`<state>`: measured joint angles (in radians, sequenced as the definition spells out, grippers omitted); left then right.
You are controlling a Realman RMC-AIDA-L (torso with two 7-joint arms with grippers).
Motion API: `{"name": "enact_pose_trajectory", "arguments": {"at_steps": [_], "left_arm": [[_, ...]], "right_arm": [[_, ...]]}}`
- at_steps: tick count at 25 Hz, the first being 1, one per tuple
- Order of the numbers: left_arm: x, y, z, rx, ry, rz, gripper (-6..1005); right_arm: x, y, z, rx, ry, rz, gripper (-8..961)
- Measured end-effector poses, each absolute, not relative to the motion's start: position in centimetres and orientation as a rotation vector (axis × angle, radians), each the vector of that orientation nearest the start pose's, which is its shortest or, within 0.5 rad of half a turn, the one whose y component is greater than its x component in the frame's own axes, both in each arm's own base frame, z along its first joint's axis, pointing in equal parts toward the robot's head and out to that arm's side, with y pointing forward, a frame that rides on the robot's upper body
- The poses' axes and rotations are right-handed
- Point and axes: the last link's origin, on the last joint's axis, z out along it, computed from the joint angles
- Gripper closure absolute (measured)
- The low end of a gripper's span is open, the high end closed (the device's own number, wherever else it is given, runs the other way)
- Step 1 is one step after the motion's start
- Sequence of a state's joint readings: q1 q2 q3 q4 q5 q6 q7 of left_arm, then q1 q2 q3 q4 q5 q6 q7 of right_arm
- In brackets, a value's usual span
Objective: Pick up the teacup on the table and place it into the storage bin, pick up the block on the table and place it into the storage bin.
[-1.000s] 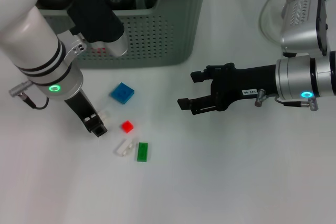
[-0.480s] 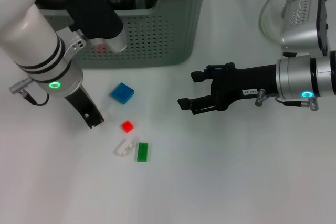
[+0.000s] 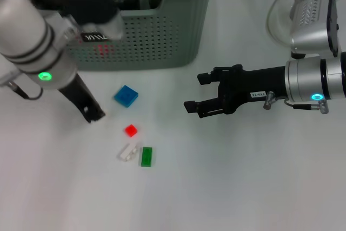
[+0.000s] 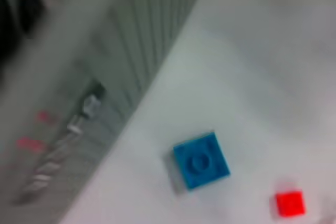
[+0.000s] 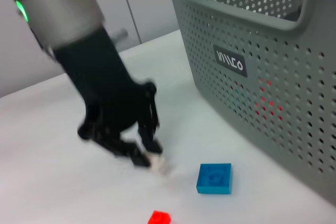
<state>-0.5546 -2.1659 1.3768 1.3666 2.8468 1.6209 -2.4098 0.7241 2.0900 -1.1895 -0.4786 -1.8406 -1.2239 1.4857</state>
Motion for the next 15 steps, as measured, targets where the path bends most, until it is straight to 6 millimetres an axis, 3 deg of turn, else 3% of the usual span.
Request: {"name": "enact_pose_trajectory", "arguments": {"at_steps": [3, 9, 15], "left_arm": [[-19.3, 33.0, 1.9, -2.614, -0.824, 0.61, 815], [-17.3, 32.7, 8.9, -2.687, -0.917, -0.024, 812], [-17.4, 35.8, 14.5, -2.539, -0.907, -0.411, 808]], "right_arm": [[20.9, 35.7, -8.6, -2.943, 0.588, 0.397, 40], [21.0, 35.7, -8.5, -2.943, 0.589, 0.392, 40], [21.1, 35.8, -8.2, -2.947, 0.583, 0.385, 40]]}}
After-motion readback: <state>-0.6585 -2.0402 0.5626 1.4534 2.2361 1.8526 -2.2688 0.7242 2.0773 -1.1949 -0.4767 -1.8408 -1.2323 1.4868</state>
